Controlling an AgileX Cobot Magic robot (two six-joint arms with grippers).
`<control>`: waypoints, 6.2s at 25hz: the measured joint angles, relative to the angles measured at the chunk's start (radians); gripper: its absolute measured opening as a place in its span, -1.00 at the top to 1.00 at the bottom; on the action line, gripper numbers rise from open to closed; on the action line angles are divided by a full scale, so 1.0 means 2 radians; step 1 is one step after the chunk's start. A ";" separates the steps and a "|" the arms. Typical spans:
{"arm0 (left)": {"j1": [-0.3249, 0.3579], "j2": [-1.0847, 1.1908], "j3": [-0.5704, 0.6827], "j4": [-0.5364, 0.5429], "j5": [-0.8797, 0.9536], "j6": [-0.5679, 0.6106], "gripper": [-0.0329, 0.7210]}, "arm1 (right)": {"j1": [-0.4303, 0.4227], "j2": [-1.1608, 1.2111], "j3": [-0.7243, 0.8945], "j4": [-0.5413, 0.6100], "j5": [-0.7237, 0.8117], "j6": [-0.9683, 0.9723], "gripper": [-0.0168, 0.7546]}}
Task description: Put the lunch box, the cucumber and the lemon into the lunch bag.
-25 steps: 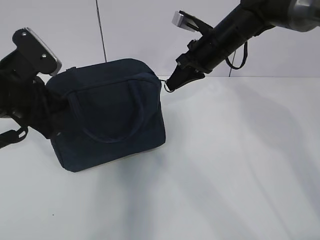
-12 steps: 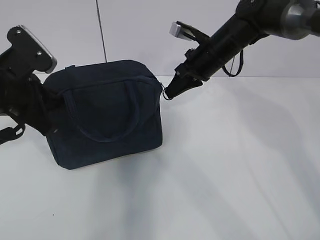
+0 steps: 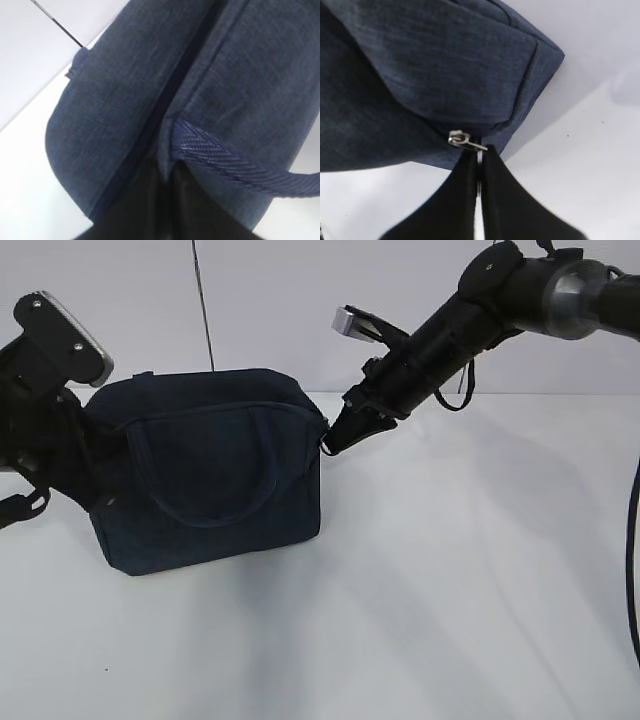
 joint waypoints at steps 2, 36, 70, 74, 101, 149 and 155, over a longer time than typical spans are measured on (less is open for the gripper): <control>0.000 0.000 0.000 0.000 0.000 0.000 0.88 | 0.000 0.000 -0.009 -0.006 0.000 0.000 0.90; 0.001 0.003 0.000 -0.004 -0.010 0.000 0.88 | -0.011 0.008 -0.068 0.045 0.006 0.337 0.90; 0.001 0.007 0.000 -0.021 -0.032 0.000 0.88 | -0.047 0.048 -0.100 0.072 0.011 0.325 0.90; 0.001 0.007 0.000 -0.021 -0.033 0.000 0.88 | -0.048 0.048 -0.100 0.097 0.006 0.325 0.90; 0.001 0.007 0.000 -0.023 -0.036 0.000 0.88 | -0.049 0.048 -0.100 0.104 0.004 0.026 0.90; 0.001 0.007 0.000 -0.028 -0.068 0.000 0.88 | -0.050 0.057 -0.098 0.153 0.000 0.526 0.90; 0.001 0.007 0.000 -0.029 -0.079 0.000 0.88 | -0.048 0.057 -0.098 0.118 0.000 0.512 0.90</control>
